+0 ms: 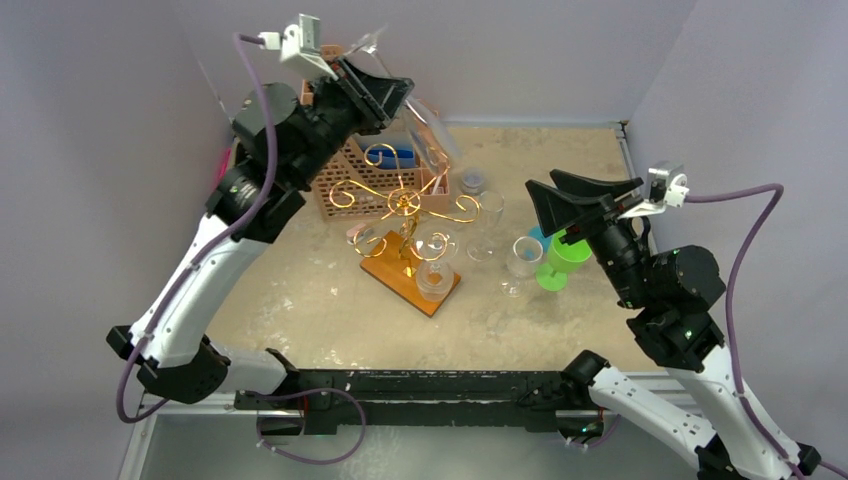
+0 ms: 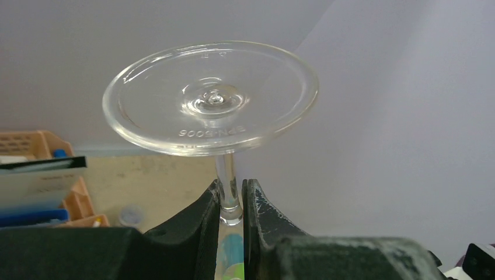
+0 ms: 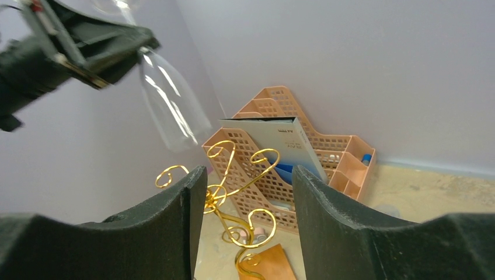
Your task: Place the wine glass upside down on the wine glass rack
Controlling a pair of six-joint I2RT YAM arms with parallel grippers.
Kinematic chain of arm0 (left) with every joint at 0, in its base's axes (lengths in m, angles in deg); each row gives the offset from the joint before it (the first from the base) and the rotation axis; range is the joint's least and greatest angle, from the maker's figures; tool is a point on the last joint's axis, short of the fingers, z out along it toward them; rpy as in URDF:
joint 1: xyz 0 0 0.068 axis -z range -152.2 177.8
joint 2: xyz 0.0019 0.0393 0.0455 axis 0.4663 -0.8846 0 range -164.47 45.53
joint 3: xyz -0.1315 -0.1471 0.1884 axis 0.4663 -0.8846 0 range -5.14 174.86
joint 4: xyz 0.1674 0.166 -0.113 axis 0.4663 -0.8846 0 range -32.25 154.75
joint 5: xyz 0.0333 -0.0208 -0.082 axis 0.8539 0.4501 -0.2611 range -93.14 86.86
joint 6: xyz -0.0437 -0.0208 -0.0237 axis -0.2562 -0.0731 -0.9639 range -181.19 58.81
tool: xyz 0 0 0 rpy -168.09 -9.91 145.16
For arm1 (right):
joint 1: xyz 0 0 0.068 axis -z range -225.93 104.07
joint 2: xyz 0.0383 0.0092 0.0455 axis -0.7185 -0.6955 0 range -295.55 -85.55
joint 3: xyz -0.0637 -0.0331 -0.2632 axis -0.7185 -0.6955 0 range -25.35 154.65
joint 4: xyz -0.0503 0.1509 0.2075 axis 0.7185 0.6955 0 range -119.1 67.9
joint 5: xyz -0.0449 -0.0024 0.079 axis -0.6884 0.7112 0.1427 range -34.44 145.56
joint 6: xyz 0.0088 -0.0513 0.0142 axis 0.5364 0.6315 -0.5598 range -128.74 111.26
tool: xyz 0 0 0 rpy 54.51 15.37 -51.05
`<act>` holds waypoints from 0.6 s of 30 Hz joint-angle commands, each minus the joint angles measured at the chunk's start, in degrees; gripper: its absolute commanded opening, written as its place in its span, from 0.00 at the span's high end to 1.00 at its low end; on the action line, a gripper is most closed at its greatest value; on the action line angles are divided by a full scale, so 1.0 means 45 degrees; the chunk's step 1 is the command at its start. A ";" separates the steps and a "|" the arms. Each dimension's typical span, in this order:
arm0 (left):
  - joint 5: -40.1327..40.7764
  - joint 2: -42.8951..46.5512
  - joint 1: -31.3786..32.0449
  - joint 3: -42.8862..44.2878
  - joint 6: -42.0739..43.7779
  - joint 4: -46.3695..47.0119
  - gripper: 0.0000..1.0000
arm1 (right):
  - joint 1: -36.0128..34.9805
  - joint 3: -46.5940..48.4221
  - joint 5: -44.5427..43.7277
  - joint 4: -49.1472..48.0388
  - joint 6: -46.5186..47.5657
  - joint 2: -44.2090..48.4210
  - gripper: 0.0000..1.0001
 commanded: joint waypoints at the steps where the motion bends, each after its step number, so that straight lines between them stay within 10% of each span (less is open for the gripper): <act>1: 0.1915 0.0801 -0.0008 0.1740 0.3154 -0.1424 1.00 | -0.0030 0.0231 -0.0461 -0.0011 -0.0094 -0.0183 0.42; 18: 0.7321 0.0564 -0.1141 -0.0497 0.9721 0.2235 1.00 | -0.0035 0.0270 -0.0631 0.0212 -0.0506 -0.0905 0.42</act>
